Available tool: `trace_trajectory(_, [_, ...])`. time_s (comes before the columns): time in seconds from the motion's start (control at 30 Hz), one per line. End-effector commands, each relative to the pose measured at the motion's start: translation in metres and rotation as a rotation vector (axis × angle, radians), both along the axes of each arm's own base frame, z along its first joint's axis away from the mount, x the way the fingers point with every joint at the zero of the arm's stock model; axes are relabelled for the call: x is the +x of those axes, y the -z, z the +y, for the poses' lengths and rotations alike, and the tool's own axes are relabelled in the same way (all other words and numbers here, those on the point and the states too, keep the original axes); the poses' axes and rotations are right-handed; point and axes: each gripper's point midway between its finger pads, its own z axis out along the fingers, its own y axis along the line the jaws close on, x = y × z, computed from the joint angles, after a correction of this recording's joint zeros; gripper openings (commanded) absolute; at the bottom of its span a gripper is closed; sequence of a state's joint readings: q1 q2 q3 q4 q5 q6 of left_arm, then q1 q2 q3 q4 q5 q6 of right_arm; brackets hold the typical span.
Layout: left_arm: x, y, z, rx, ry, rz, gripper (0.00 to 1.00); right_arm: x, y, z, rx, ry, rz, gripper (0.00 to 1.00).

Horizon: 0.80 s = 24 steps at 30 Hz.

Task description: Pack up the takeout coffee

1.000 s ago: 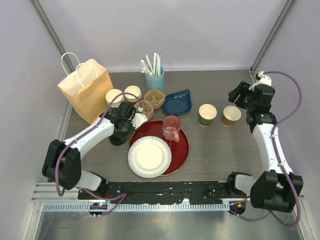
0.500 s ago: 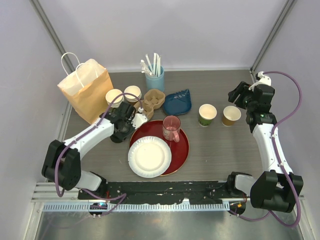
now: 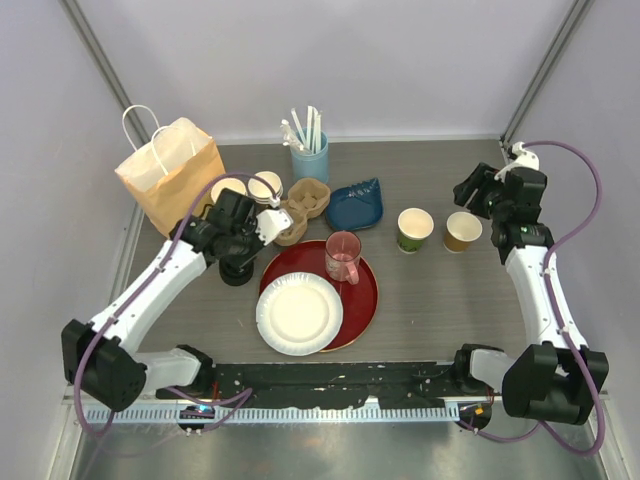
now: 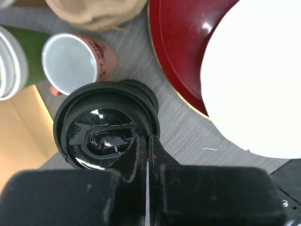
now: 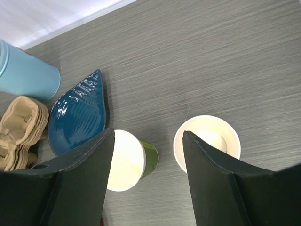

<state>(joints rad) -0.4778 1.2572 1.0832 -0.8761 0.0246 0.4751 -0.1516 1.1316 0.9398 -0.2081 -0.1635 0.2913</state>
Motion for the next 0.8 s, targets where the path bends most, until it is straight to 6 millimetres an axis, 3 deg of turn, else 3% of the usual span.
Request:
trace_trajectory(0.0, [-0.014,-0.063,-0.022,-0.162,0.101,-0.077,0.0,0.0,-0.059,0.025,-0.098,-0.026,-0.093,0.65])
trace_trajectory(0.03, [-0.024,-0.074,-0.028,-0.199,0.138,-0.049,0.0,-0.004,-0.058,0.056,-0.136,-0.115,-0.076,0.66])
trace_trajectory(0.1, [-0.025,-0.091,-0.034,-0.229,0.163,-0.048,0.0,-0.002,-0.069,0.092,-0.143,-0.234,-0.079,0.67])
trace_trajectory(0.13, [-0.033,-0.093,-0.037,-0.245,0.187,-0.018,0.0,-0.007,-0.083,0.127,-0.115,-0.359,-0.106,0.67])
trace_trajectory(0.2, [-0.034,-0.101,-0.041,-0.25,0.219,-0.018,0.0,-0.007,-0.081,0.155,-0.097,-0.45,-0.082,0.68])
trace_trajectory(0.23, [-0.036,-0.104,-0.042,-0.245,0.236,-0.017,0.0,-0.013,-0.094,0.181,-0.09,-0.513,-0.108,0.68])
trace_trajectory(0.3, [-0.045,-0.108,-0.042,-0.212,0.298,-0.007,0.0,-0.016,-0.094,0.21,-0.081,-0.589,-0.1,0.7])
trace_trajectory(0.33, [-0.047,-0.11,-0.04,-0.195,0.316,-0.01,0.0,-0.019,-0.104,0.224,-0.067,-0.627,-0.117,0.73])
trace_trajectory(0.37, [-0.052,-0.11,-0.037,-0.172,0.338,-0.004,0.0,-0.031,-0.106,0.249,-0.051,-0.708,-0.12,0.77])
trace_trajectory(0.43, [-0.056,-0.115,-0.036,-0.13,0.414,-0.033,0.0,-0.036,-0.111,0.273,-0.035,-0.771,-0.123,0.8])
trace_trajectory(0.47, [-0.059,-0.116,-0.033,-0.098,0.434,-0.04,0.0,-0.047,-0.113,0.291,-0.026,-0.817,-0.127,0.81])
trace_trajectory(0.57, [-0.062,-0.122,-0.027,-0.016,0.507,-0.08,0.0,-0.062,-0.118,0.321,-0.034,-0.885,-0.141,0.81])
trace_trajectory(0.67, [-0.073,-0.122,-0.023,0.028,0.589,-0.04,0.0,-0.074,-0.123,0.335,-0.037,-0.926,-0.166,0.81])
trace_trajectory(0.7, [-0.075,-0.121,-0.024,0.032,0.606,-0.019,0.0,-0.087,-0.125,0.343,-0.028,-1.007,-0.182,0.81])
trace_trajectory(0.77, [-0.074,-0.128,-0.032,0.031,0.635,-0.034,0.0,-0.101,-0.129,0.341,-0.027,-1.067,-0.217,0.81])
